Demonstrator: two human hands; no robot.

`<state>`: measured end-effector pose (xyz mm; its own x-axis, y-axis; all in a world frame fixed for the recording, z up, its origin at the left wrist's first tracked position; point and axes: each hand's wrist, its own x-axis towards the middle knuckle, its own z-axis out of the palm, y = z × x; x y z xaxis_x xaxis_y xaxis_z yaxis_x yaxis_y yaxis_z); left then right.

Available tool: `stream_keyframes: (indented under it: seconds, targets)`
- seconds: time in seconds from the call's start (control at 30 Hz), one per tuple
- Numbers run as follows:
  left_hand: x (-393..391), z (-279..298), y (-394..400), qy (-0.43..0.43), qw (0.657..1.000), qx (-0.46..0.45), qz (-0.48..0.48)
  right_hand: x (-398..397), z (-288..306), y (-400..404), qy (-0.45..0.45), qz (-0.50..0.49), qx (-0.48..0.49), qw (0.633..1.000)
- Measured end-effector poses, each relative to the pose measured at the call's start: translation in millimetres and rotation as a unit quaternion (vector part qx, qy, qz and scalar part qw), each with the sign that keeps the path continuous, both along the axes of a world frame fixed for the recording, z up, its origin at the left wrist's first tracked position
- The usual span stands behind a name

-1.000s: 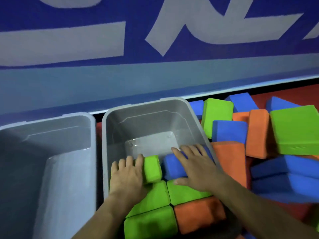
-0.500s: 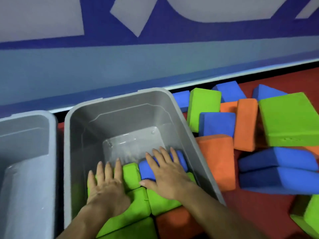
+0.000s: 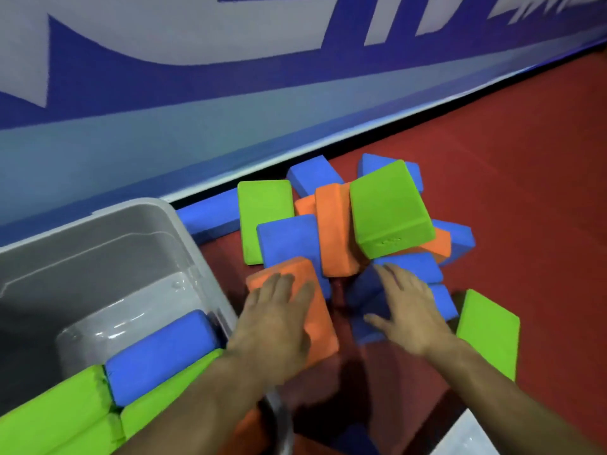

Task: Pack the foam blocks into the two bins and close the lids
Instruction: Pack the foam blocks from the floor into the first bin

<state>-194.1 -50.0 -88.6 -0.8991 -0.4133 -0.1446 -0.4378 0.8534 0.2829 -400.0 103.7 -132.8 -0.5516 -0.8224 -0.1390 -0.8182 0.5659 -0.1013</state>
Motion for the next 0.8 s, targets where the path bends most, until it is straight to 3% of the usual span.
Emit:
stream_keyframes:
  seconds: [0.1,0.17,0.3,0.53,0.8]
  targets:
    - [-61,-10,30,0.006,0.997,0.013,-0.070,-49,-14,42,-0.002,-0.025,0.178,0.984]
    - [-91,-28,42,0.033,0.993,0.016,-0.108,-58,-25,58,-0.002,-0.030,0.213,0.977]
    - [-146,-55,50,0.032,0.988,0.016,-0.152,-51,-55,74,0.030,-0.018,0.142,0.989]
    - [-209,-89,66,-0.099,0.982,0.023,-0.159,-50,-74,92,0.106,-0.023,0.038,0.993]
    - [-195,-102,86,-0.047,0.997,-0.044,-0.045,0,-92,121,0.155,-0.105,0.021,0.982]
